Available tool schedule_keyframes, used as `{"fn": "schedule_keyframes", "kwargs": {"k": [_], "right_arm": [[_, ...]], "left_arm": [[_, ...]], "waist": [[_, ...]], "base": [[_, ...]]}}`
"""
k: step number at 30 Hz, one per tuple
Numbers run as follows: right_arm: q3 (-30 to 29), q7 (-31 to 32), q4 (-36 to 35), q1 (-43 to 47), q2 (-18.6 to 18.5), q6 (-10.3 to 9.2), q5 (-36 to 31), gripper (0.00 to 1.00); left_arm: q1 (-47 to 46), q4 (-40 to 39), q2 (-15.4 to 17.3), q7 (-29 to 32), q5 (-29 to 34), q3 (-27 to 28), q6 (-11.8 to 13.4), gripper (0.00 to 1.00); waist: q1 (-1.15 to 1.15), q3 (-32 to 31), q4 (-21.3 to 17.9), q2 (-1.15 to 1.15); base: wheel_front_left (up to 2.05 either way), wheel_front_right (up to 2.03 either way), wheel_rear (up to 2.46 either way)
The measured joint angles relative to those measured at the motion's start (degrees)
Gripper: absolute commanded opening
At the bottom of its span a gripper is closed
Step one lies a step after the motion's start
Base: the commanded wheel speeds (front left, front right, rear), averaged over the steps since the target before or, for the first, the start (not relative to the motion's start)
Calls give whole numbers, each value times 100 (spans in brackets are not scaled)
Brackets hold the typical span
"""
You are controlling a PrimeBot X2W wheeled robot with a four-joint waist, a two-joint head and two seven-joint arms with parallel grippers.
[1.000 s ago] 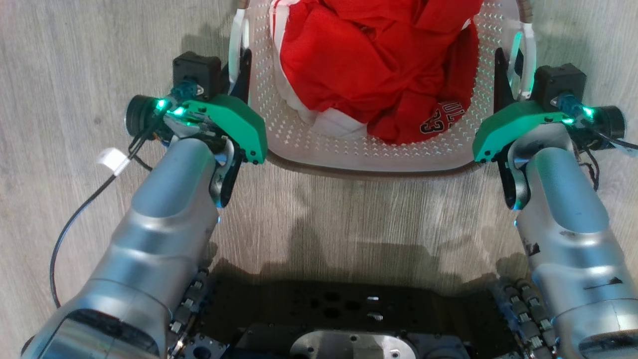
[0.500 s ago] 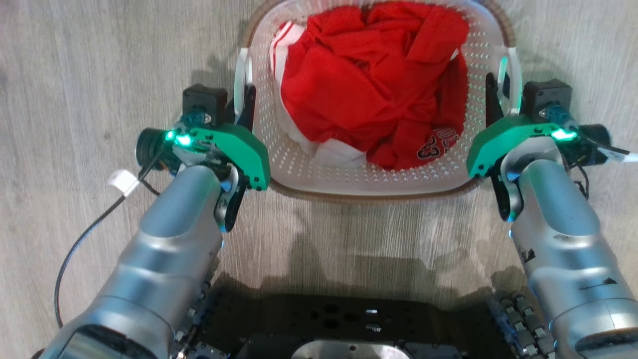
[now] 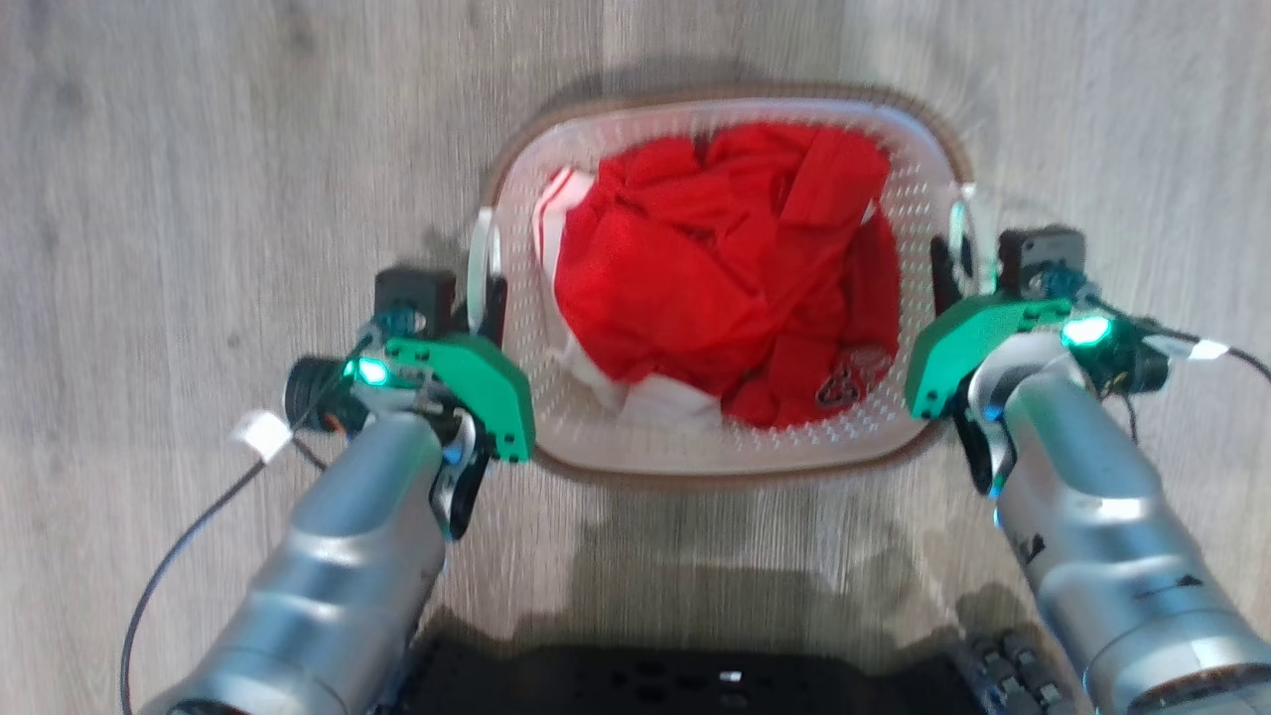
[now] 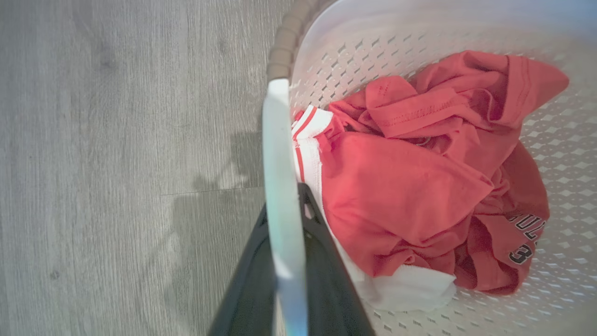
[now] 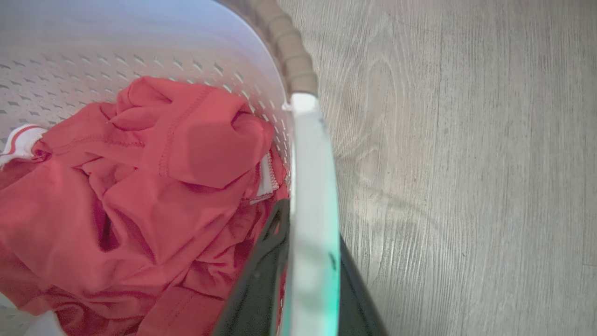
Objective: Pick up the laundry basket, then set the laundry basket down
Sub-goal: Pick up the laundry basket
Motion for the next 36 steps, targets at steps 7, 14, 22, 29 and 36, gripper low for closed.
{"fn": "schedule_keyframes", "kwargs": {"k": [7,14,22,29,36], "right_arm": [[676,0,510,297,14,0,689,0],[1485,15,813,602,43,0,1459,0],[2286,399,932,1034,57,0,2271,0],[2806,754,1002,1365,60,0,2815,0],[3181,973,1054,1597,59,0,3178,0]], "left_arm": [[385,341,-7,0,-376,-229,-7,0],[754,700,-11,0,-727,-527,-14,0],[1276,1058,-10,42,-1077,-840,-111,0],[1555,1252,-5,321,-1319,-1121,-238,0],[1723,1338,16,534,-1472,-1298,-311,0]], "waist": [[0,-634,-74,0],[0,-1324,-171,0],[0,-2105,-294,0],[0,-2740,-370,0],[0,-3247,-420,0]], "base": [[0,0,0],[0,0,0],[0,0,0],[0,0,0],[0,0,0]]}}
